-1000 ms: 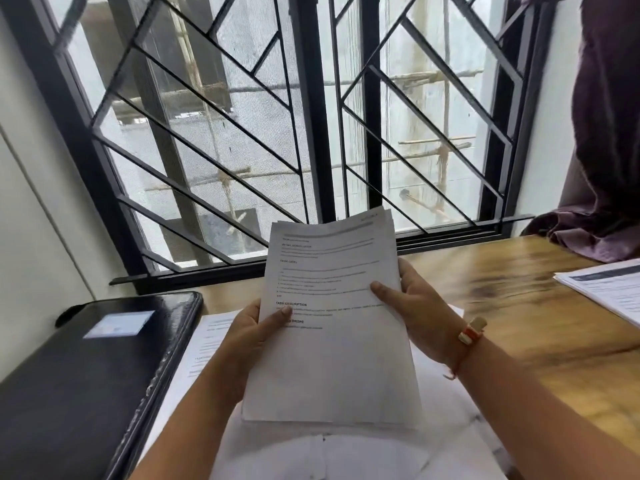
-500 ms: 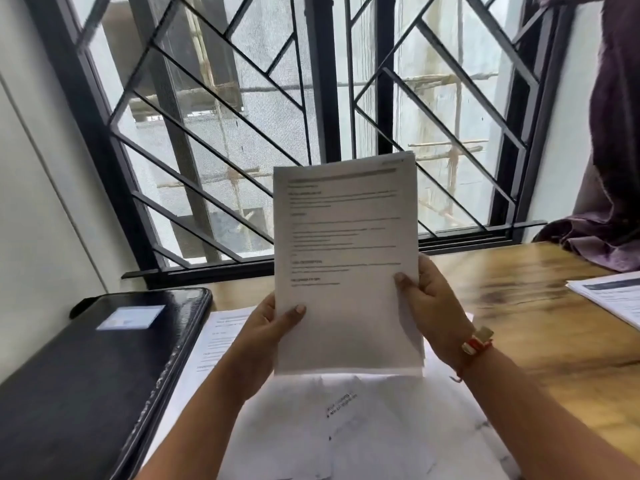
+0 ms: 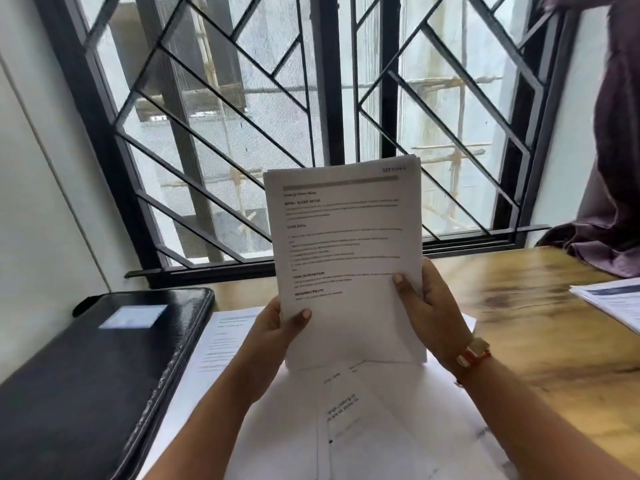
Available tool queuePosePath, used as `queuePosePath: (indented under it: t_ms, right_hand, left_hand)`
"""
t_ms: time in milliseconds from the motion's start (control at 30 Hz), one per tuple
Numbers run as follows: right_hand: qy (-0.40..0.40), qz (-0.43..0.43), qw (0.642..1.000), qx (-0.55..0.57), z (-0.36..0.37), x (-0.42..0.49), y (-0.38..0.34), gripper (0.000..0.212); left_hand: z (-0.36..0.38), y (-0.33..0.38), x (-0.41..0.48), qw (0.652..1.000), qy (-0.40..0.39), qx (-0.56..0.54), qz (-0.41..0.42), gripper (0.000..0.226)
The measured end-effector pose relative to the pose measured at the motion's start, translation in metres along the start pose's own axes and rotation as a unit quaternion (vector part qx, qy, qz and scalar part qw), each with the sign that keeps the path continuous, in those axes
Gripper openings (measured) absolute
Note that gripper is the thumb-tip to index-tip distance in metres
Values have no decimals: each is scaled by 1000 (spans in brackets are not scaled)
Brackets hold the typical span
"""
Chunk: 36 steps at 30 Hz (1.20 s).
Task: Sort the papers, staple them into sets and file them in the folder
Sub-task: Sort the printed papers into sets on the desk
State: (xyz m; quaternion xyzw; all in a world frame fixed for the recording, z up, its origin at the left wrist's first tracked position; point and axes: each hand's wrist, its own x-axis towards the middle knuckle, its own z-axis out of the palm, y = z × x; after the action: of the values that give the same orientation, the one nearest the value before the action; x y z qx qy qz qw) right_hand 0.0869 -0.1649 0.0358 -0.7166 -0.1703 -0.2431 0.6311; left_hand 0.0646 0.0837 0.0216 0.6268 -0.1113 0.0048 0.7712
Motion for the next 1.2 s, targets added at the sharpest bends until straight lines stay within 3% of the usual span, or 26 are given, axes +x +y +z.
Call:
queuePosePath:
  t_ms: [133,267,367,500,667,767,833,900,1033,1200]
  right_hand:
    - [-1,6,1000,13,-1,1,5,19]
    - [-21,25,998,-56,-1,-1,11,27]
    - [-5,15,996,-89,-2,1,16,14]
    - [-16,34,999,-32,0,2,13,21]
    - [-56,106,992,26,3,1,8,15]
    - [-82,174,970,149,2,0,-1,35]
    - [-62,219,962,149,-1,2,-6,49]
    - [-25,250,963,95,-3,4,-4,46]
    - [-17,215,968,-131,-3,5,13,22]
    - [-101,162,896,-400,-6,-1,14,27]
  left_hand:
    - [4,0,-3,1000,3,4,-15,35]
    - [7,0,-6,999,5,25,-41,30]
    - [4,3,-4,999,6,34,-40,33]
    - [-4,10,-5,996,-25,-33,-80,46]
    - [-8,13,-6,989,-33,-99,-102,37]
    - [-6,16,-4,986,6,-140,-89,30]
    - [-10,17,1,980,48,-177,-73,29]
    - [-19,18,6,964,81,-245,-67,38]
    - [-40,17,8,946,62,-309,-75,118]
    - [-41,15,9,945,70,-313,-70,131]
